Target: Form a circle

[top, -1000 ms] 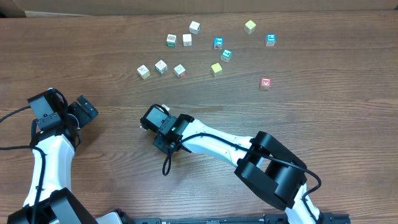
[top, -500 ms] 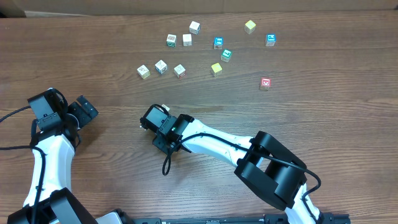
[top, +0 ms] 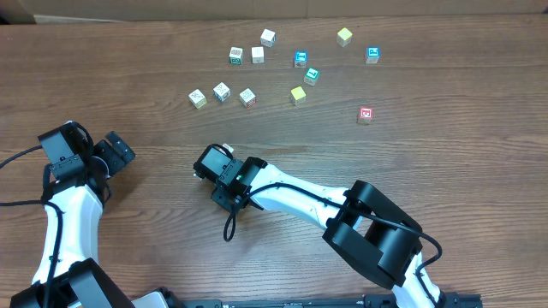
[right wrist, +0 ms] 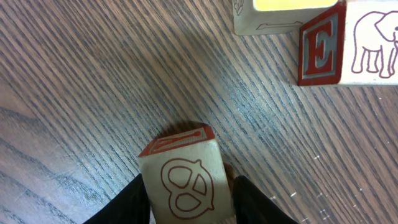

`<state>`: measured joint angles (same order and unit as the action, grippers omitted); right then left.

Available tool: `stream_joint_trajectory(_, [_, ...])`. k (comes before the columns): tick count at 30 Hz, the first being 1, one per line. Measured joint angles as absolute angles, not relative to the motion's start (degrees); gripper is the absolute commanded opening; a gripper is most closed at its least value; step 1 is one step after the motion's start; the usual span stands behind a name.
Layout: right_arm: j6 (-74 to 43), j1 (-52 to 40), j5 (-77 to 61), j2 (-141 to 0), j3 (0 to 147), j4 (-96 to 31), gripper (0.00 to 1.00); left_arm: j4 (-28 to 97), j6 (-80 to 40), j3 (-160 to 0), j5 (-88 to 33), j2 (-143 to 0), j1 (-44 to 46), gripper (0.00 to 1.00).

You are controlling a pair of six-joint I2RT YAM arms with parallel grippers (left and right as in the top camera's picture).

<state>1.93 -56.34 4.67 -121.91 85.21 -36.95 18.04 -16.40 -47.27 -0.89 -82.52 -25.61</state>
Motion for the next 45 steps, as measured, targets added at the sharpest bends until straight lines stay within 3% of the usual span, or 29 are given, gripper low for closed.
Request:
stream_joint_trajectory(9, [1.69, -55.61, 3.03, -121.47, 85.21, -37.85, 0.49, 18.04, -16.40, -47.27, -0.89, -82.52, -25.61, 0.99])
stream_joint_trajectory(21, [1.50, -49.19, -8.36, -119.02, 85.21, -38.87, 0.50, 18.04, -16.40, -47.27, -0.89, -82.52, -25.61, 1.00])
stream_joint_trajectory(36, [5.63, -49.98, -12.21, -119.02, 85.21, -39.53, 0.63, 18.04, -16.40, -47.27, -0.89, -82.52, -25.61, 1.00])
stream_joint_trajectory(42, [8.21, -50.39, -12.19, -119.04, 85.21, -38.02, 0.63, 18.04, -16.40, -47.27, -0.89, -82.52, -25.61, 1.00])
stream_joint_trajectory(45, [9.37, -50.39, -12.19, -119.52, 85.21, -37.58, 0.57, 18.04, -16.40, -47.27, -0.89, -82.52, -25.61, 1.00])
